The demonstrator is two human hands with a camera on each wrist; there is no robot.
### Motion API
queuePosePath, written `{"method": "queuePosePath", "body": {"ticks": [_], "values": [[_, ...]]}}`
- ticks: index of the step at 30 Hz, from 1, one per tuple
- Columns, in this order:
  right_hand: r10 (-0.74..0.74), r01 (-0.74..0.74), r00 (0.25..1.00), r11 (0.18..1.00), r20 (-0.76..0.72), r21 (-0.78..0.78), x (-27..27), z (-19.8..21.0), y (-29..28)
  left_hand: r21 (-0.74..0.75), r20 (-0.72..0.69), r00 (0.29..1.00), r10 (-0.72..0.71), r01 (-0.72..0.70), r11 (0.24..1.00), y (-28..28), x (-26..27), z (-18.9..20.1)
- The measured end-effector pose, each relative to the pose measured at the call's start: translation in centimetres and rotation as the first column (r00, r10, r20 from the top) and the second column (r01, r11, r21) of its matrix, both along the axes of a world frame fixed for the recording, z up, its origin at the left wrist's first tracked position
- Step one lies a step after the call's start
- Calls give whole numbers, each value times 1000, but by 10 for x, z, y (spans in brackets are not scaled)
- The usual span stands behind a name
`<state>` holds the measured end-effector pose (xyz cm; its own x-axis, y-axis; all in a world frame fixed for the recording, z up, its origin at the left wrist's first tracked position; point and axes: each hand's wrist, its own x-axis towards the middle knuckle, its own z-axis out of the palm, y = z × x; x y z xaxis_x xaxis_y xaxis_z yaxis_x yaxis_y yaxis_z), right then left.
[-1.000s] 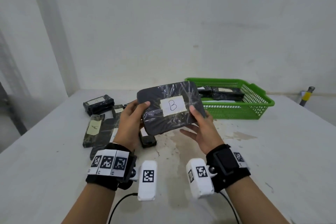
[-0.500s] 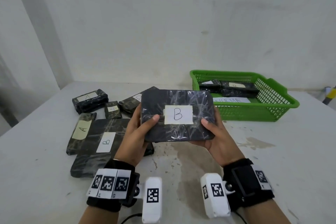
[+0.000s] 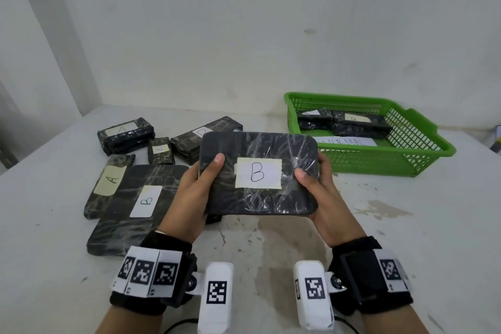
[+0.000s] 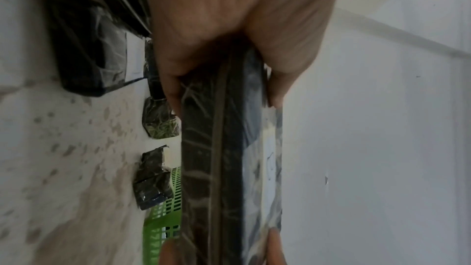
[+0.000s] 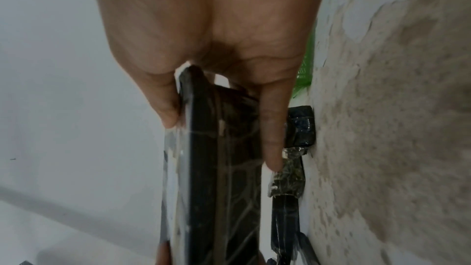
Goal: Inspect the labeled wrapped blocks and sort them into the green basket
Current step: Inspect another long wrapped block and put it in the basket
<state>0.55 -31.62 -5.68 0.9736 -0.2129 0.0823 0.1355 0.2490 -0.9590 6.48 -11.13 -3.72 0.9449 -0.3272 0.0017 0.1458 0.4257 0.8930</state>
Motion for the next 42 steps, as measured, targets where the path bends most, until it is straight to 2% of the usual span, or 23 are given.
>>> {"method": "queuePosePath", "body": {"ticks": [4,10,13,15,18,22,27,34,42], "values": [[-29,23,991,999,-128,-48,0,-3,1,25,-18,1000,-8,9,1000,-1,-2,-2],[-101,83,987,987,-128,-141,-3,1,4,3,-72,993,-93,93,996,0,-7,5],[-102,77,984,982,-144,-170,-5,2,6,87,-61,998,1,5,996,-3,-6,4],[-109,84,982,984,-156,-156,-5,5,6,125,-57,997,45,-38,991,-4,-4,3],[-112,96,983,989,-147,-116,-8,11,7,157,-65,997,39,-29,987,-3,-3,0],[-111,103,986,992,-121,-71,-9,12,8,179,-90,996,-23,39,983,-5,-6,2],[-146,141,985,988,-94,-62,-7,9,7,69,-129,983,-129,139,988,0,-12,9],[-60,46,988,994,-139,-102,-7,6,8,228,-98,995,25,-2,974,-3,-6,2],[-120,114,985,992,-121,-57,-9,8,12,203,-113,991,-76,98,974,0,-6,-2]]}}
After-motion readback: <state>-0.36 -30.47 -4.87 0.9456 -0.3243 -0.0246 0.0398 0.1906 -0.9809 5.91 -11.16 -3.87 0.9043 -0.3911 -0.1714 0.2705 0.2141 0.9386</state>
